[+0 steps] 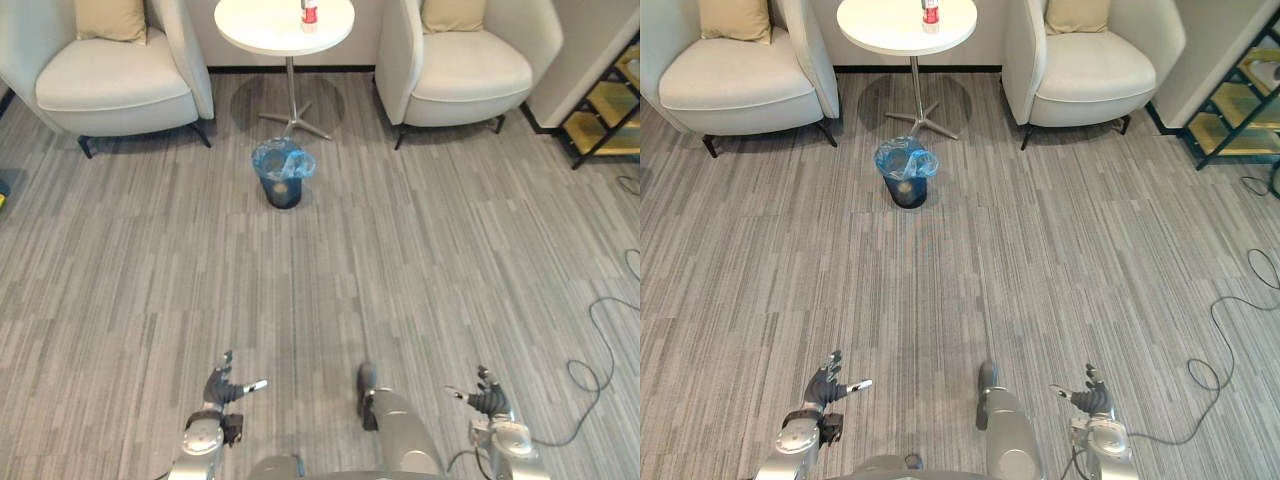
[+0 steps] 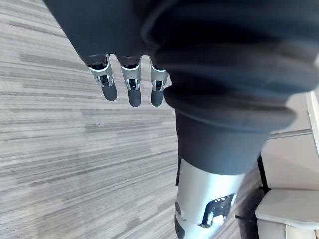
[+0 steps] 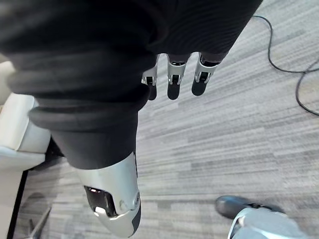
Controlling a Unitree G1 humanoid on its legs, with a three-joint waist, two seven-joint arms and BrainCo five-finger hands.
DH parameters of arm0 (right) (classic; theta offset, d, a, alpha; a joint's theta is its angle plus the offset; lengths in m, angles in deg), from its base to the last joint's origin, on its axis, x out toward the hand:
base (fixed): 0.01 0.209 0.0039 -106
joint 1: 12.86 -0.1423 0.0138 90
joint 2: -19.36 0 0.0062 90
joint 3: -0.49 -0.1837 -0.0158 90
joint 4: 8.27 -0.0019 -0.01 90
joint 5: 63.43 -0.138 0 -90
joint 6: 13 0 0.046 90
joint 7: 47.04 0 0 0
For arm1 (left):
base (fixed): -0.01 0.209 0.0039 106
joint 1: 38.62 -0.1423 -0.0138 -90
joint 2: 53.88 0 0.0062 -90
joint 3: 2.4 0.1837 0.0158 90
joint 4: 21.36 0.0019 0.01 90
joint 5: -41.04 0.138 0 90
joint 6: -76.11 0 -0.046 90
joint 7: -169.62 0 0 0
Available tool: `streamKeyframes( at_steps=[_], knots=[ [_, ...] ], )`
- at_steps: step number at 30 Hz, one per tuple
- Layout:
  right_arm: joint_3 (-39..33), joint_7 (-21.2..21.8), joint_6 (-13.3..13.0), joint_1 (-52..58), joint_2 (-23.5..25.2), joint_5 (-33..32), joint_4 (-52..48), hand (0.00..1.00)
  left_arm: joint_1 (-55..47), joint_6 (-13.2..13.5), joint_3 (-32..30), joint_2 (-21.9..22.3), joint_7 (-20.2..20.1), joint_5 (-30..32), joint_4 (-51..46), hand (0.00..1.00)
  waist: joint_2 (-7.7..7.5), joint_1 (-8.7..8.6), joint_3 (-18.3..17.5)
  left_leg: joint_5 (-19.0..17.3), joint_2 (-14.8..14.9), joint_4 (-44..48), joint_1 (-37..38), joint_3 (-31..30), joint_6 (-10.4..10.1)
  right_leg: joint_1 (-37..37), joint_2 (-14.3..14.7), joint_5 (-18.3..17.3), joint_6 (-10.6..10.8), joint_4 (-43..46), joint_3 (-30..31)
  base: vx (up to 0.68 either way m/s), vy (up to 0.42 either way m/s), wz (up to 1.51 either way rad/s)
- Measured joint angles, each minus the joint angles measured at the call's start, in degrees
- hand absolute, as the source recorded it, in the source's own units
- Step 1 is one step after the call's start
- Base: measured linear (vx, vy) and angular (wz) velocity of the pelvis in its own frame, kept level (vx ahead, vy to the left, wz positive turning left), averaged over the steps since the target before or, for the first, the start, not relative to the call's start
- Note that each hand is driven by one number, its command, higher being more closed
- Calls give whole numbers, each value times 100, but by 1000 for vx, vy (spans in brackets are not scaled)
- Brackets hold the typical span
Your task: Gather rubbish on tea table into small bin, then transfer packed bag to large trash can.
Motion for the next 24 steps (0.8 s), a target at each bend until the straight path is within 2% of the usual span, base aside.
streamKeyframes(
  at_steps=[1,2,3,4,5,6,7,8,9,10,11,12,13,14,15,16,17,18,19,20,21,22,24],
  knots=[
    [39,-2,-3,2,1,-4,-125,0,-36,-3,-14,108,-1,-1,34,0,94,2,86,497,113,1388,-424,18,57,421,130,-297,-120,-4,-85,761,-337,10],
    [143,-10,-6,24,-7,-7,-230,0,-128,-2,-19,177,-3,-1,27,0,128,65,122,1268,279,2535,-853,27,229,844,229,-487,-178,-180,-88,636,-270,-8],
    [274,-15,-40,5,9,-18,-307,0,-239,-1,-15,201,-12,0,1,0,131,169,151,1439,459,3613,-1256,45,301,1231,383,-623,-254,-375,-35,617,-242,-38],
    [301,-39,-53,-45,138,-36,-446,0,-297,-19,-17,203,-16,0,-5,0,151,289,196,1086,600,4586,-1771,78,541,1770,539,-706,-375,-616,70,484,-169,-43],
    [301,-42,-81,-36,211,-78,-529,0,-301,-26,-17,204,-14,-1,-9,0,84,373,239,962,581,4781,-1975,124,598,2003,549,-735,-393,-760,113,589,-196,-34],
    [319,-40,-122,-21,287,-146,-612,0,-303,-27,-12,208,-15,0,-36,0,-75,451,317,810,504,4804,-2281,225,647,2354,536,-748,-413,-1030,154,685,-193,-16],
    [357,-35,-152,-37,318,-212,-681,0,-303,-21,-4,227,-23,1,-150,0,-179,547,362,593,281,4163,-2827,400,645,2942,481,-751,-411,-1575,231,675,-170,-12],
    [356,-36,-159,-53,295,-225,-683,0,-314,-20,-6,247,-23,1,-189,0,-190,587,366,553,158,3724,-3018,470,617,3105,477,-754,-410,-1749,259,677,-107,-24],
    [351,-36,-156,-96,234,-240,-636,0,-345,-14,-5,268,-28,1,-247,0,-213,688,384,571,-123,2642,-3264,471,591,3377,442,-840,-342,-2001,360,575,-16,-41],
    [350,-40,-153,-143,160,-276,-535,0,-380,-15,-8,284,-24,0,-253,0,-223,786,390,720,-418,1436,-3357,342,390,3607,409,-992,-277,-2135,494,596,14,-52],
    [332,-49,-148,-172,132,-281,-477,0,-419,-16,-12,294,-24,0,-256,0,-197,830,379,838,-519,805,-3351,259,275,3730,417,-1072,-241,-2182,590,644,72,-69],
    [244,-56,-136,-178,110,-281,-284,0,-544,-17,-45,320,-11,0,-272,0,-93,856,346,1178,-621,-311,-3205,141,287,4005,523,-1190,-209,-2288,811,685,154,-87],
    [233,-87,-106,-199,127,-278,-159,0,-691,-25,-129,305,-5,0,-253,0,-34,901,275,1854,-624,-427,-3161,-1,602,4223,561,-1460,-202,-2176,1102,689,178,-94],
    [236,-99,-98,-191,181,-275,-151,0,-713,-43,-161,291,-2,0,-209,0,-135,978,219,2084,-697,-232,-3181,64,766,4203,490,-1582,-146,-1997,1219,676,192,-78],
    [233,-138,-98,-150,266,-266,-151,0,-695,-71,-254,279,6,-1,-214,0,-384,989,113,1797,-800,107,-3224,304,940,3946,247,-1693,16,-1271,1279,697,137,-52],
    [225,-143,-100,-127,311,-199,-153,0,-699,-55,-236,273,14,-4,-254,0,-530,977,45,1483,-895,318,-3094,428,1050,3451,64,-1569,282,11,1319,696,124,-34],
    [227,-141,-101,-113,333,-168,-148,0,-696,-56,-202,273,5,-5,-247,0,-549,939,53,1269,-942,427,-2974,422,1103,3234,2,-1311,712,677,1291,711,112,-12],
    [238,-137,-104,-99,399,-164,-119,0,-597,-80,-119,248,14,-15,-193,0,-568,816,63,917,-1014,560,-2646,384,1174,2779,-119,-719,1283,2010,1209,548,93,3],
    [243,-135,-102,-97,430,-164,-78,0,-569,-91,-95,227,18,-25,-181,0,-572,805,73,798,-1033,563,-2433,383,1194,2555,-186,-775,1177,2574,1150,658,93,7],
    [291,-134,-85,-71,461,-163,-13,0,-465,-87,-54,232,59,-55,-173,0,-548,780,75,612,-1032,422,-1926,379,1227,2191,-320,-1015,743,3124,843,618,60,2],
    [399,-133,-89,-58,461,-154,-16,0,-387,-70,-7,237,126,-57,-176,0,-491,730,61,484,-968,157,-1437,334,1220,1822,-412,-1210,426,3060,455,721,37,1],
    [479,-129,-98,-90,463,-148,-25,0,-349,-56,-17,230,130,-62,-179,0,-437,666,42,417,-874,-27,-1155,299,1182,1498,-397,-1295,342,2790,231,698,-16,4],
    [507,-114,-109,-196,448,-134,12,0,-244,-42,-60,186,127,-147,-129,0,-309,599,94,311,-650,-312,-660,243,1103,994,-236,-1365,385,1513,82,562,-70,11]
  ],
)
